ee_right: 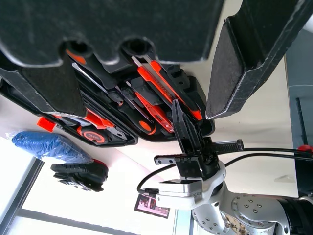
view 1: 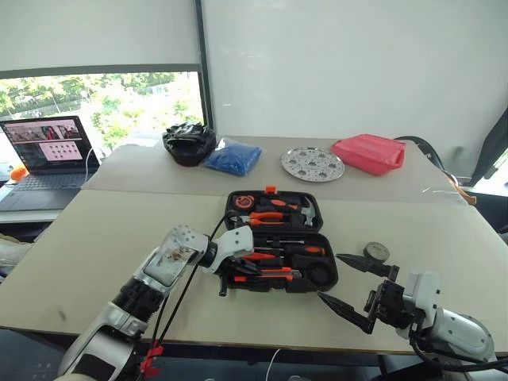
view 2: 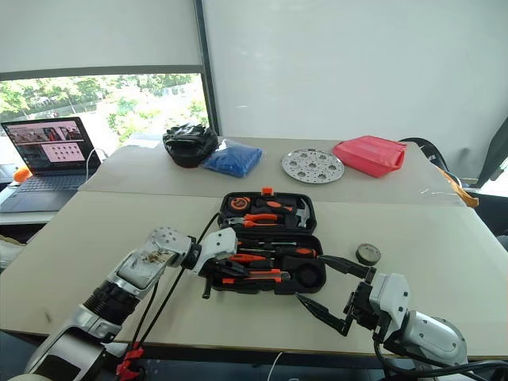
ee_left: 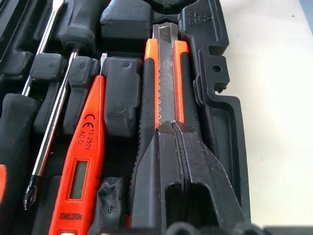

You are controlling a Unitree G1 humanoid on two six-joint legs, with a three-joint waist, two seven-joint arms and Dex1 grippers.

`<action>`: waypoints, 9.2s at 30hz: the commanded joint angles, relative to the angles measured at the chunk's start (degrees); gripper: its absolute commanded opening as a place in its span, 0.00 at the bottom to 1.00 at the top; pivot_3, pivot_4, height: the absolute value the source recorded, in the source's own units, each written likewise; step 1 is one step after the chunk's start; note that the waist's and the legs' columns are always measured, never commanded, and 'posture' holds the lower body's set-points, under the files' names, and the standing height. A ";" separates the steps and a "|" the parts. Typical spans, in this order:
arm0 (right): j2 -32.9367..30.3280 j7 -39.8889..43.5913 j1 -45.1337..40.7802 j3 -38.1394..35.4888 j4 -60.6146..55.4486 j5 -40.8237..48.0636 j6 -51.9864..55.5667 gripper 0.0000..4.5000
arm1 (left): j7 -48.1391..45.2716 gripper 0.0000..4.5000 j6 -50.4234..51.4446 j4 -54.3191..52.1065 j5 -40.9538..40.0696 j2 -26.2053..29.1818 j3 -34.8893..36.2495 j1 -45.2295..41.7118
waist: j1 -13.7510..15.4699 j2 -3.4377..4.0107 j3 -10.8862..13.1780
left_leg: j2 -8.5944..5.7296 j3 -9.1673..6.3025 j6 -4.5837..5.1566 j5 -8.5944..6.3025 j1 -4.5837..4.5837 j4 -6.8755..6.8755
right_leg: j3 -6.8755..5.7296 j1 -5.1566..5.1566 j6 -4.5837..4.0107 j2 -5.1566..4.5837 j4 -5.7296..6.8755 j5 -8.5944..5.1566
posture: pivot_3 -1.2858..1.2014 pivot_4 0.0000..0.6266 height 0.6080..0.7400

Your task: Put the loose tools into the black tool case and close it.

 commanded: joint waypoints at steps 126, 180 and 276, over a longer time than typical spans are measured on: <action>-3.21 -4.92 -39.95 14.97 42.08 -26.84 1.38 0.00 | 20.57 0.01 -7.20 3.26 -10.81 -0.51 21.70 12.49 | -0.61 -0.05 0.15 | -0.02 0.03 0.21 -0.10 -1.73 0.21 | 0.05 -2.03 -0.59 -0.08 0.66 0.25 | 0.52 0.24 1.00; -6.32 -15.76 -61.58 10.16 30.90 -4.72 89.16 0.91 | 25.86 0.89 42.26 11.00 -19.55 5.66 19.95 -13.25 | -0.43 -0.11 0.20 | -0.09 -0.07 0.17 -0.06 -2.01 0.17 | -0.04 -2.24 -0.60 -0.04 0.61 0.24 | 0.52 0.24 1.00; -24.88 3.07 -12.28 21.43 31.76 -12.03 -32.55 0.00 | -4.87 0.29 -34.33 -1.03 -16.39 16.76 27.65 33.90 | -1.46 -0.16 0.22 | 0.12 0.13 -0.01 0.03 -0.44 -0.12 | 0.14 -0.82 -0.71 -0.04 0.48 0.19 | 0.52 0.24 1.00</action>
